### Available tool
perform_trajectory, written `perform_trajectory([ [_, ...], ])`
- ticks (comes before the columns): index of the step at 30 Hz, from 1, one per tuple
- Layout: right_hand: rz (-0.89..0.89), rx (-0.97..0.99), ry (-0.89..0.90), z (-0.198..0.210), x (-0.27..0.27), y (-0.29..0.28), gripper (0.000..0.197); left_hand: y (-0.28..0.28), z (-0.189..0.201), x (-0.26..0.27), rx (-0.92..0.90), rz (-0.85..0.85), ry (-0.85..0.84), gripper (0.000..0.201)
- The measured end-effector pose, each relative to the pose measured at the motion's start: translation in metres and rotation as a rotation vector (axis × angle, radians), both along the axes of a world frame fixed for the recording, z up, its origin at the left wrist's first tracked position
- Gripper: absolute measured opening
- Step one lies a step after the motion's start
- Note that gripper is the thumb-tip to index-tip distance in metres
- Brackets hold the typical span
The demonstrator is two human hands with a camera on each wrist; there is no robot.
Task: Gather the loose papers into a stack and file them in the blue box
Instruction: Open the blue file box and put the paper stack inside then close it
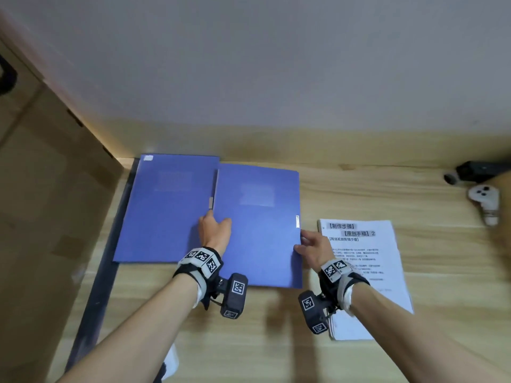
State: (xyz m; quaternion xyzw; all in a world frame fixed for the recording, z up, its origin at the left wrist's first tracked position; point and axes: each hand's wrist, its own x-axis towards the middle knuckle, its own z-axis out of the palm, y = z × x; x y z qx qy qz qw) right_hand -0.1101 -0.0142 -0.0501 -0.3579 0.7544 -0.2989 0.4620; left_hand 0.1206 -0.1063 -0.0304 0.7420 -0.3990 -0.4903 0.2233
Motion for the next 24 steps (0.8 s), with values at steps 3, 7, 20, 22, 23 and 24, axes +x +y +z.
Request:
perform_trajectory([
  [3,0.009,0.011,0.016,-0.004,-0.014,0.016,0.03,0.018,-0.005,-0.016,0.048,-0.074,-0.035,0.063],
  [7,0.07,0.002,-0.002,-0.013,-0.024,0.025,0.038,0.035,-0.012,-0.026,0.116,-0.237,-0.135,0.071],
  [20,-0.067,0.047,-0.144,-0.03,-0.047,0.03,0.044,0.066,0.012,-0.104,0.036,-1.127,-0.663,0.062],
  [22,-0.069,0.058,-0.233,-0.032,-0.052,0.033,0.049,0.068,0.013,-0.118,0.07,-1.147,-0.757,0.059],
  [23,-0.068,0.067,-0.258,-0.032,-0.053,0.032,0.05,0.068,0.014,-0.122,0.088,-1.16,-0.791,0.058],
  [24,-0.083,0.08,-0.284,-0.034,-0.056,0.033,0.049,0.07,0.015,-0.127,0.102,-1.175,-0.819,0.057],
])
